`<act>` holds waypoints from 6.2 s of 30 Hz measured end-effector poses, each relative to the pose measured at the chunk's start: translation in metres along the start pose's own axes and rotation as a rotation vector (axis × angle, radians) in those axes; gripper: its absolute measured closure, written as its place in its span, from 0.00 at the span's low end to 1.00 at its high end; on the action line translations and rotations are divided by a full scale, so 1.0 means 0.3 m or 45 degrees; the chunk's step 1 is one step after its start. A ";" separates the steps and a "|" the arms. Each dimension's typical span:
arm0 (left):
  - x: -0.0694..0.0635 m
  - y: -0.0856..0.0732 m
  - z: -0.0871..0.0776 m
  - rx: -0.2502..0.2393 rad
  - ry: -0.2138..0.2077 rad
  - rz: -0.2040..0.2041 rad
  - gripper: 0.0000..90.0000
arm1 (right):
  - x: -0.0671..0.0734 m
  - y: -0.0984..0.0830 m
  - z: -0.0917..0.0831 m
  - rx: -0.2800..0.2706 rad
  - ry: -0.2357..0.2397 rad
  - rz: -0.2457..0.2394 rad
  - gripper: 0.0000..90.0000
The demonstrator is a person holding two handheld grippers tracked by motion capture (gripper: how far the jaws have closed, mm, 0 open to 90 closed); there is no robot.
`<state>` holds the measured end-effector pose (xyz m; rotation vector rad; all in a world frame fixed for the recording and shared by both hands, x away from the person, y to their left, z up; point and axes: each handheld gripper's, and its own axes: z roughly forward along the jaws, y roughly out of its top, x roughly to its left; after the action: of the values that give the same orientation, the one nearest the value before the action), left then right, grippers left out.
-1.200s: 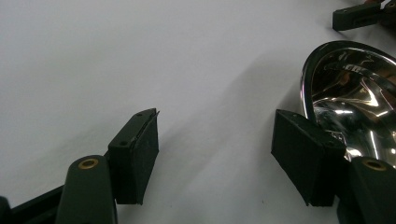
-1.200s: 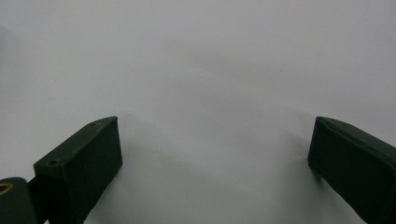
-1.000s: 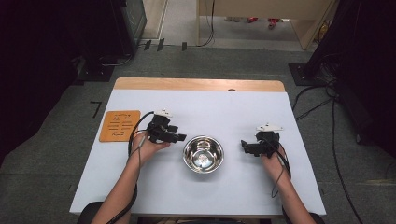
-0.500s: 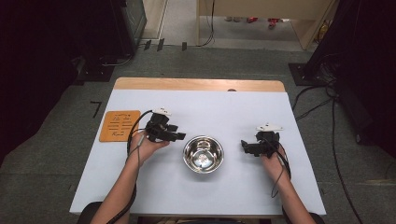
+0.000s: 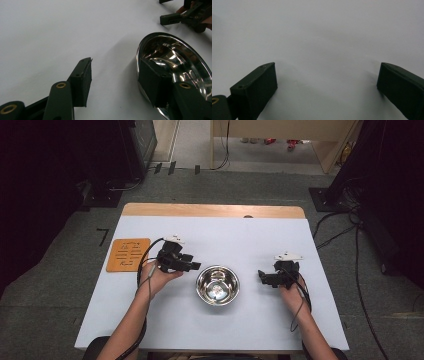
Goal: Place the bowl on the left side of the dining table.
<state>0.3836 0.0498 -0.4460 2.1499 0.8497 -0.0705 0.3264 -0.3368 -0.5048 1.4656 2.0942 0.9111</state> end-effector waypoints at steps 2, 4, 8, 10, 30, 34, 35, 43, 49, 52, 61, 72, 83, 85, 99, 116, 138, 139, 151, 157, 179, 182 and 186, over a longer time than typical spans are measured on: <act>-0.004 0.002 0.003 0.001 -0.005 -0.001 0.50 | 0.000 0.000 0.000 0.001 0.000 0.000 0.03; -0.008 0.003 0.006 0.006 -0.006 0.009 0.50 | 0.000 0.000 0.000 0.000 0.000 0.000 0.03; -0.015 0.003 0.013 0.015 0.001 0.023 0.47 | 0.000 0.000 0.000 0.000 0.000 0.000 0.03; -0.019 0.003 0.018 0.019 -0.003 0.023 0.47 | 0.000 0.000 0.000 0.001 0.000 -0.001 0.03; -0.045 0.002 0.050 0.043 -0.022 0.035 0.48 | 0.000 0.000 0.000 0.000 0.000 0.000 0.03; -0.051 0.001 0.056 0.044 -0.028 0.036 0.49 | 0.000 0.000 0.000 0.000 0.000 -0.001 0.03; -0.051 0.001 0.059 0.049 -0.030 0.040 0.49 | 0.000 0.000 0.000 0.000 0.000 -0.001 0.03; -0.063 -0.003 0.083 0.075 -0.057 0.046 0.50 | 0.000 0.000 0.000 0.000 0.000 0.000 0.03; -0.072 -0.005 0.105 0.097 -0.071 0.055 0.52 | 0.000 0.000 0.000 0.000 0.000 -0.001 0.03; -0.076 -0.006 0.112 0.098 -0.072 0.054 0.52 | 0.000 0.000 0.000 0.000 0.000 -0.001 0.03; -0.089 -0.008 0.135 0.122 -0.058 0.069 0.56 | 0.000 0.000 0.000 0.000 0.000 0.000 0.03; -0.115 -0.004 0.154 0.168 0.003 0.102 0.59 | 0.000 0.000 0.000 0.000 0.000 0.000 0.03; -0.139 -0.002 0.181 0.241 0.061 0.140 0.65 | 0.000 0.000 0.000 0.000 0.000 0.000 0.03; -0.144 -0.002 0.188 0.258 0.078 0.143 0.66 | 0.000 0.000 0.000 0.000 0.000 0.000 0.03; -0.148 0.008 0.197 0.325 0.101 0.139 0.82 | 0.000 0.000 0.000 0.000 0.000 -0.001 0.03; -0.152 0.037 0.170 0.382 0.040 0.027 0.96 | 0.000 0.000 0.000 0.000 0.000 -0.001 0.03; -0.152 0.064 0.096 0.412 0.119 0.019 0.98 | 0.000 0.000 0.000 0.001 0.000 -0.001 0.03; -0.149 0.065 0.089 0.413 0.120 0.011 0.98 | 0.000 0.000 0.000 0.000 0.000 -0.001 0.03; -0.138 0.071 0.056 0.436 0.122 -0.009 0.98 | 0.001 0.000 0.000 -0.001 0.000 0.000 0.03; -0.118 0.071 0.035 0.434 0.090 -0.051 0.98 | 0.001 0.000 0.000 -0.001 0.000 0.000 0.03; -0.053 0.063 -0.035 0.411 0.101 -0.129 0.98 | 0.000 0.000 0.000 0.000 0.000 -0.001 0.03; -0.042 0.062 -0.049 0.400 0.104 -0.144 0.98 | 0.000 0.000 0.000 0.000 0.000 -0.001 0.03; -0.033 0.059 -0.055 0.404 0.109 -0.144 0.98 | 0.000 0.000 0.000 0.000 0.000 -0.001 0.03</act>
<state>0.3829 0.0480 -0.4198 2.4112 1.0689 -0.1824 0.3264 -0.3367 -0.5048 1.4650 2.0947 0.9109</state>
